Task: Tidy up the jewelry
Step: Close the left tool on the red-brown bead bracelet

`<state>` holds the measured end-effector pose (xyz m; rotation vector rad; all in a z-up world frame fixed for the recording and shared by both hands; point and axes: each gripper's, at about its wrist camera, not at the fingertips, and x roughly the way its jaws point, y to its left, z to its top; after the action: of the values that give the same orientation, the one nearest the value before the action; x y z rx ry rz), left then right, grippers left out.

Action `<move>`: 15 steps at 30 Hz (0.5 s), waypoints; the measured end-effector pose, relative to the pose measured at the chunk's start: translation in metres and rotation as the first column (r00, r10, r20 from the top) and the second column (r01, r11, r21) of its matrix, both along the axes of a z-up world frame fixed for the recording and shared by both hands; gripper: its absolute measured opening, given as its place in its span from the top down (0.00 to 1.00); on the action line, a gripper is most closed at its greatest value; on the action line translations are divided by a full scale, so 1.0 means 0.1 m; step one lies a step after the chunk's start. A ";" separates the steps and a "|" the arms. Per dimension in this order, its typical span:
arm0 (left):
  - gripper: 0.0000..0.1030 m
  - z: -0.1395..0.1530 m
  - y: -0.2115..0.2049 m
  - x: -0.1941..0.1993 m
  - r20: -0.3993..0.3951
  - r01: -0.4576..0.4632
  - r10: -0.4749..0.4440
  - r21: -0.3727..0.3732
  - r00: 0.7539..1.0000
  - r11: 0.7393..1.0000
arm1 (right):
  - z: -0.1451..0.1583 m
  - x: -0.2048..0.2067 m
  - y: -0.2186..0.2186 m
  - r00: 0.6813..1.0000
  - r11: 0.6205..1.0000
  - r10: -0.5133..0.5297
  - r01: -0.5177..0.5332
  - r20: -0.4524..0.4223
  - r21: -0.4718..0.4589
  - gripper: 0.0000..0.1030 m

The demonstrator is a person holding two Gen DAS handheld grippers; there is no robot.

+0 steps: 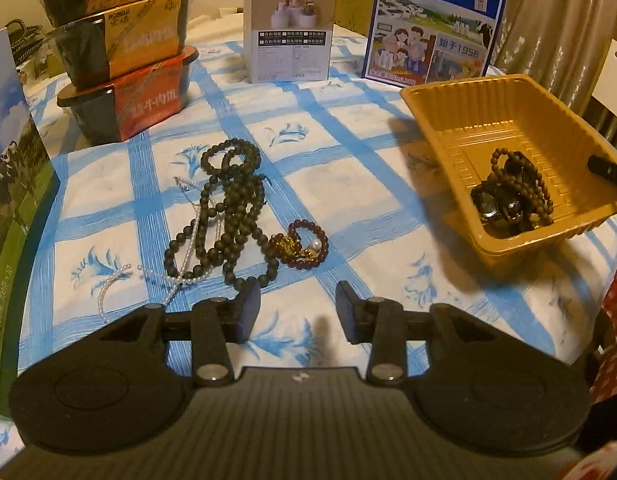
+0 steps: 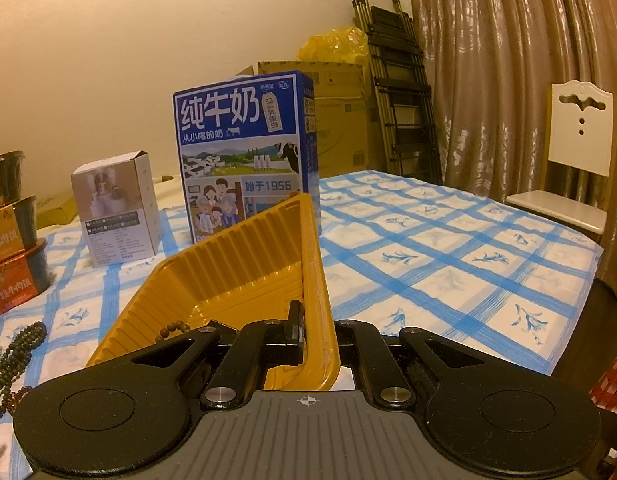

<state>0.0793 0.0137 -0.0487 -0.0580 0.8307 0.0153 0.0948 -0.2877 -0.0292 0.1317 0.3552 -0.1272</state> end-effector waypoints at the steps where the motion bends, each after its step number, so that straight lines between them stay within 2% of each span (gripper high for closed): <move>1: 0.66 0.00 0.00 0.01 0.006 0.002 -0.002 0.002 1.000 1.000 | 0.00 0.00 0.00 1.000 1.000 0.000 0.000 0.000 0.000 0.95; 12: 0.76 -0.07 -0.10 0.18 0.030 0.034 -0.036 0.056 0.999 0.998 | -0.01 0.00 -0.01 1.000 1.000 0.000 0.000 -0.002 0.001 0.95; 15: 0.83 -0.09 -0.12 0.21 0.030 0.055 -0.057 0.065 0.998 0.996 | -0.01 0.00 0.00 1.000 1.000 0.000 0.000 -0.001 0.000 0.95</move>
<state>0.1006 0.0018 -0.0579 0.0260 0.7989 -0.0118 0.0948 -0.2881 -0.0297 0.1319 0.3563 -0.1276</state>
